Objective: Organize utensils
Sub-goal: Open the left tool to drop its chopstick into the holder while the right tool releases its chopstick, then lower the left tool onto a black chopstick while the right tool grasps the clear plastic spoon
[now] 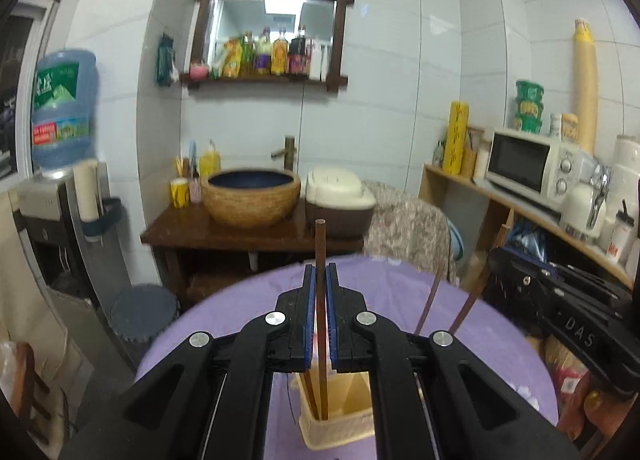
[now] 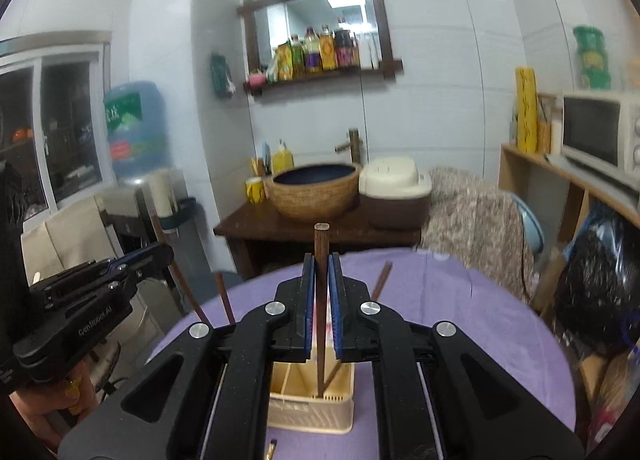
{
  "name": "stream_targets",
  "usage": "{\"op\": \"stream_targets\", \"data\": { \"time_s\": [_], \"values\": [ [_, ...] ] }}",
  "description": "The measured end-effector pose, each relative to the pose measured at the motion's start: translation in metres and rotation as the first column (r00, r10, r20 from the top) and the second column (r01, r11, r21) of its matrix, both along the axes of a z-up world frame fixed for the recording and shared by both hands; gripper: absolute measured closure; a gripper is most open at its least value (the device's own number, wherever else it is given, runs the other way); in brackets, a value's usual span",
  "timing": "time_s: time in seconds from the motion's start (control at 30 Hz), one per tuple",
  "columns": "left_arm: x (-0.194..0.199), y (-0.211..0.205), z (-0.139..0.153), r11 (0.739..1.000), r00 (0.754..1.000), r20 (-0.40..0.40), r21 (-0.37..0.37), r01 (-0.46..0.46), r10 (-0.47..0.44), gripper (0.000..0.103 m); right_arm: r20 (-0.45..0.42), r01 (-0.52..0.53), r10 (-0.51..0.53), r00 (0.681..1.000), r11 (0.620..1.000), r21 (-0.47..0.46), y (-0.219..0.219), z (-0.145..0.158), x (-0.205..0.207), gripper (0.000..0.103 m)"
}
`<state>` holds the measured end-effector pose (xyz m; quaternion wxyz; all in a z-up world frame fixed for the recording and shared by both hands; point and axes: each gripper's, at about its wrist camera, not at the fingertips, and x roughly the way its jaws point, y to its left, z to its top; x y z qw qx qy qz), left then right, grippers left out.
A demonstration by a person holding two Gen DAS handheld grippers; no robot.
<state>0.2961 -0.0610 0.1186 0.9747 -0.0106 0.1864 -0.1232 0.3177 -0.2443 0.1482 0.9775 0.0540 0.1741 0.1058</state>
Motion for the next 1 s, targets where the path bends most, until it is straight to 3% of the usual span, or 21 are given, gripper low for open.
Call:
{"op": "stream_targets", "data": {
  "time_s": [0.17, 0.37, 0.43, 0.47, 0.5, 0.53, 0.57, 0.63, 0.77, 0.87, 1.0],
  "values": [
    [0.006, 0.007, -0.038, 1.000, 0.996, -0.085, -0.010, -0.003, 0.002, 0.097, -0.065, 0.008, -0.007, 0.998, 1.000, 0.013, -0.006, -0.035, 0.007, 0.095],
    [0.004, 0.008, -0.045, 1.000, 0.996, -0.090, -0.001, -0.007, 0.007, 0.097, -0.063, 0.020, -0.020, 0.998, 1.000, 0.007, -0.009, -0.044, 0.011, 0.095],
    [0.002, 0.008, -0.045, 1.000, 0.996, -0.092, -0.009, 0.000, -0.001, 0.094, -0.064, 0.014, -0.012, 0.998, 1.000, 0.018, -0.009, -0.046, 0.010, 0.089],
    [-0.001, 0.010, -0.044, 1.000, 0.996, -0.091, -0.015, 0.004, -0.005, 0.082, -0.068, 0.008, -0.006, 0.998, 1.000, 0.026, -0.008, -0.047, 0.009, 0.068],
    [-0.003, 0.009, -0.044, 1.000, 0.996, -0.088, -0.013, 0.002, -0.004, 0.073, -0.061, 0.015, -0.013, 0.998, 0.999, 0.033, -0.008, -0.047, 0.006, 0.031],
    [-0.009, 0.011, -0.043, 1.000, 0.997, -0.076, -0.008, -0.006, 0.005, 0.053, -0.043, 0.028, -0.027, 0.999, 0.999, 0.036, -0.009, -0.047, 0.002, 0.022],
    [-0.013, 0.013, -0.043, 1.000, 0.998, -0.060, -0.007, -0.013, 0.012, 0.043, -0.006, 0.043, -0.043, 0.999, 0.999, 0.031, -0.009, -0.046, -0.005, 0.020],
    [-0.027, 0.016, -0.042, 1.000, 1.000, -0.023, -0.005, -0.013, 0.013, 0.039, 0.012, 0.036, -0.036, 0.999, 0.999, -0.005, -0.005, -0.045, -0.014, 0.020],
    [-0.059, 0.024, -0.048, 1.000, 1.000, 0.002, 0.022, -0.009, 0.009, 0.021, 0.042, 0.028, -0.028, 0.999, 1.000, -0.014, 0.000, -0.047, -0.039, 0.017],
    [-0.078, 0.032, -0.059, 1.000, 1.000, -0.016, 0.005, -0.007, 0.007, 0.015, 0.063, 0.033, -0.032, 0.998, 0.999, -0.014, 0.000, -0.052, -0.061, 0.007],
    [-0.094, 0.040, -0.075, 1.000, 0.999, -0.046, 0.003, -0.004, 0.004, 0.011, 0.032, 0.022, -0.021, 0.999, 0.999, -0.024, 0.000, -0.065, -0.084, 0.006]
  ]
}}
